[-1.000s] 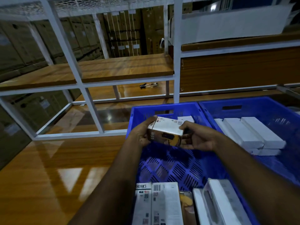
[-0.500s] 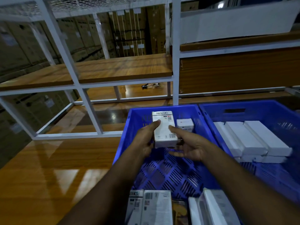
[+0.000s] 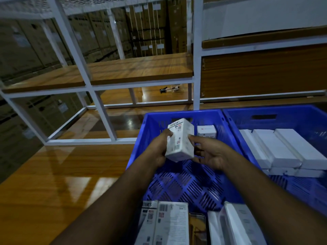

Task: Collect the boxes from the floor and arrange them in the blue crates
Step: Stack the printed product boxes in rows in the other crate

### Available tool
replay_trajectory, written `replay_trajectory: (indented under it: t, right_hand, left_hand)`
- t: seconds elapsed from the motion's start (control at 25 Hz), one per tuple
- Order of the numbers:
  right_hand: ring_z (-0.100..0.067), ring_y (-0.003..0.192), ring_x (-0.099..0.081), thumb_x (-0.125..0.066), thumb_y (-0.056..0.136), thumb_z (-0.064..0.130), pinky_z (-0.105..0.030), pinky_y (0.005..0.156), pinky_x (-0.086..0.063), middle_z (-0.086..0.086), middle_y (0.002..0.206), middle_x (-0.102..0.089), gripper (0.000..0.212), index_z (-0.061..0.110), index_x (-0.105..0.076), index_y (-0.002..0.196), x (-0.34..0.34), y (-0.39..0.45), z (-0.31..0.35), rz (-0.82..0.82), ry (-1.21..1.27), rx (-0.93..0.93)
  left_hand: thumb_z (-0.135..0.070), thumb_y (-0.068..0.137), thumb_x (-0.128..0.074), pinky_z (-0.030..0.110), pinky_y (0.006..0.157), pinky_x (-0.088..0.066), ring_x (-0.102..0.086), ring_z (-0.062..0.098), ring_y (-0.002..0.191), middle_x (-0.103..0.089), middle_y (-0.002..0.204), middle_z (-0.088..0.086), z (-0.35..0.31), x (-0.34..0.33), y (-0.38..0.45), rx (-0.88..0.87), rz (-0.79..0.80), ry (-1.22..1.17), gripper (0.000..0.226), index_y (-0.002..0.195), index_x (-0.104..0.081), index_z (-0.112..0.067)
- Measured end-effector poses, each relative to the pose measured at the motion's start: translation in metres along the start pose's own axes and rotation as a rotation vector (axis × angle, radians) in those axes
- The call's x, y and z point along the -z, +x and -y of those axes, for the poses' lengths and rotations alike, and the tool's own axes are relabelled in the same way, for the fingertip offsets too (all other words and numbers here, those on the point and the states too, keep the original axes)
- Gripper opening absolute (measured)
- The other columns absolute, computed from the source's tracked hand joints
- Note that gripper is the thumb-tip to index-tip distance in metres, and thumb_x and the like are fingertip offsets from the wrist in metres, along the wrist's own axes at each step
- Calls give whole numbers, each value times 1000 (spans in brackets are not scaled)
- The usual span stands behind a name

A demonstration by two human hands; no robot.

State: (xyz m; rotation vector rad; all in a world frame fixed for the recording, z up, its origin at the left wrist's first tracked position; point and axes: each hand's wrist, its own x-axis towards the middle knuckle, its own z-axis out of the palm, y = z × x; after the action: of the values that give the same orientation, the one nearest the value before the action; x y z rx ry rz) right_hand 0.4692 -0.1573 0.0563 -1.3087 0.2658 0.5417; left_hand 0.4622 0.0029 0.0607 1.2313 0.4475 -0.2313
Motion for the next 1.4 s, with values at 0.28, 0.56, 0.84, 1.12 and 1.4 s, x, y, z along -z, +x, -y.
replay_trajectory:
  t: [0.28, 0.56, 0.84, 1.12, 1.4]
  right_hand:
    - [-24, 101, -66, -69, 91, 16, -35, 79, -58, -11, 108, -71, 11, 12, -58, 92, -4, 2, 0, 20, -22, 117]
    - [-17, 87, -62, -64, 93, 10, -28, 72, -54, -5, 100, -70, 12, 13, -74, 99, -1, 4, 2, 14, -29, 296]
    - [-25, 106, -64, -84, 75, 25, -34, 60, -53, -8, 124, -65, 66, 16, -52, 132, 3, 13, 1, -4, 0, 161]
    - [-22, 94, -67, -80, 77, 3, -34, 66, -53, -3, 106, -70, 69, 24, -47, 135, 1, 11, 0, 24, -56, 283]
    - [-30, 107, -61, -81, 75, 0, -47, 79, -58, -11, 127, -59, 76, 21, -42, 137, -1, 16, -2, -10, -210, 331]
  left_hand:
    - [-54, 100, -46, 28, 57, -51, -68, 19, 75, -74, 98, 8, -3, -1, 5, -64, -48, 245, 48, 110, -69, -14]
    - [-78, 69, -64, 54, 105, -49, -68, 36, 113, -71, 122, 17, 0, 7, 12, -66, 96, 219, 91, 136, -57, -18]
    - [-61, 102, -27, 30, 67, -55, -72, 22, 83, -73, 113, 10, -2, 5, 8, 6, 100, 184, 61, 129, -62, -18]
    - [-73, 94, -33, 46, 96, -53, -67, 35, 112, -70, 125, 16, -4, 3, 7, -53, 154, 233, 74, 132, -64, -17]
    - [-62, 95, -48, 36, 76, -56, -70, 27, 84, -76, 95, 13, -9, 7, 6, -103, 140, 297, 55, 100, -75, -14]
